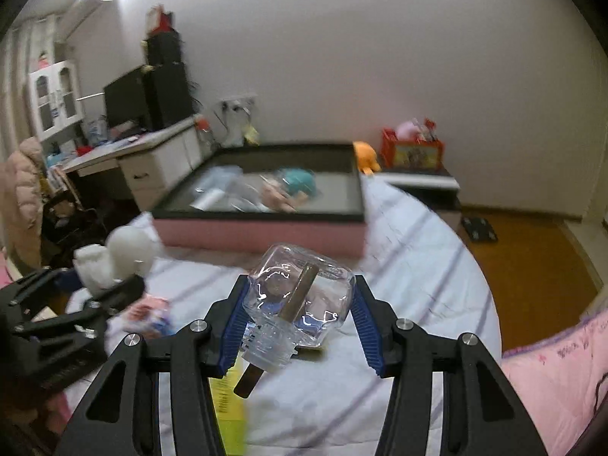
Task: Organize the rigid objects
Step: 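Carry both held items into the pink box and open both tools to release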
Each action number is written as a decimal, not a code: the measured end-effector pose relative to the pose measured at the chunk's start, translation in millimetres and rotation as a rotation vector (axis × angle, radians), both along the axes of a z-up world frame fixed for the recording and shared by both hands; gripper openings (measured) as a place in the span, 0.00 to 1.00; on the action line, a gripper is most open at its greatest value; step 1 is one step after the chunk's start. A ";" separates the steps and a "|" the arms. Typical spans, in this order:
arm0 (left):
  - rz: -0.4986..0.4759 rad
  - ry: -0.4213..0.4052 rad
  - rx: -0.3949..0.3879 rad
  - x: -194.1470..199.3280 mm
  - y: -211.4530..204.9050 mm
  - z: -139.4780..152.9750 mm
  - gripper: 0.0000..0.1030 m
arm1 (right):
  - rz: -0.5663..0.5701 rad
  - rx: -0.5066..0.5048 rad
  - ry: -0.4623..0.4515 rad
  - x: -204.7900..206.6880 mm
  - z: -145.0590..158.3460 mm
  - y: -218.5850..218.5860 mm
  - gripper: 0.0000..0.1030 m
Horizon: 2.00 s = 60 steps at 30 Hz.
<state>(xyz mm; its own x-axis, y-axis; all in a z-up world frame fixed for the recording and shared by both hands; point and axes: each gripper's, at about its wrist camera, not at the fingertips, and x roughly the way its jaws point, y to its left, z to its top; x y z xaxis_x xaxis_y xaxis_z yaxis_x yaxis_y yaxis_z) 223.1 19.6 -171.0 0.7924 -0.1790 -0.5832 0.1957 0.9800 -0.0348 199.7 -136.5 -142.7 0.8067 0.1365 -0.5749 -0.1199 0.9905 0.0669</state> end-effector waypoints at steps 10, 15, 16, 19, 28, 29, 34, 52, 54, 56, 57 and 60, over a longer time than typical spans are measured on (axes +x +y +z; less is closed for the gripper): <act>0.063 -0.122 -0.029 -30.4 21.4 36.9 0.52 | 0.073 -0.035 -0.106 -29.2 34.2 45.6 0.51; 0.079 -0.187 -0.016 -40.4 25.6 52.7 0.52 | 0.079 -0.044 -0.142 -35.7 44.3 51.1 0.51; 0.080 -0.202 -0.016 -42.7 26.2 55.6 0.52 | 0.080 -0.042 -0.148 -36.4 46.2 51.6 0.51; 0.088 -0.225 -0.003 -46.1 27.0 61.9 0.52 | 0.079 -0.045 -0.164 -37.5 51.9 52.8 0.51; 0.096 -0.277 0.012 -44.6 27.5 70.7 0.52 | 0.071 -0.049 -0.200 -35.7 61.0 54.4 0.51; 0.095 -0.279 0.012 -44.1 27.0 71.1 0.52 | 0.069 -0.052 -0.204 -35.1 61.8 54.2 0.51; 0.101 -0.315 0.031 -34.2 24.7 74.8 0.52 | 0.064 -0.053 -0.217 -27.1 64.6 52.7 0.51; 0.049 -0.342 0.121 80.5 0.6 69.1 0.52 | 0.022 -0.096 -0.226 63.8 62.3 46.6 0.52; 0.038 -0.291 0.139 103.9 -2.2 60.5 0.52 | 0.018 -0.110 -0.205 82.3 54.6 46.9 0.51; 0.026 -0.245 0.140 127.5 -2.9 48.3 0.52 | 0.021 -0.117 -0.158 102.2 44.6 46.7 0.51; 0.022 -0.211 0.146 137.9 -4.4 42.2 0.52 | 0.020 -0.119 -0.139 112.8 37.3 46.2 0.52; 0.019 -0.143 0.166 161.3 -7.1 24.0 0.52 | 0.024 -0.127 -0.081 133.1 18.9 45.9 0.52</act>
<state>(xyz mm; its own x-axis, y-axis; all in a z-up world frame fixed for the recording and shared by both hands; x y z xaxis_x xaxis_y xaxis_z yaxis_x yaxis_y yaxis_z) 384.4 12.4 -147.0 0.8716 -0.0744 -0.4845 0.1686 0.9736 0.1538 332.8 -90.7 -123.8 0.8485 0.0864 -0.5221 -0.1434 0.9872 -0.0698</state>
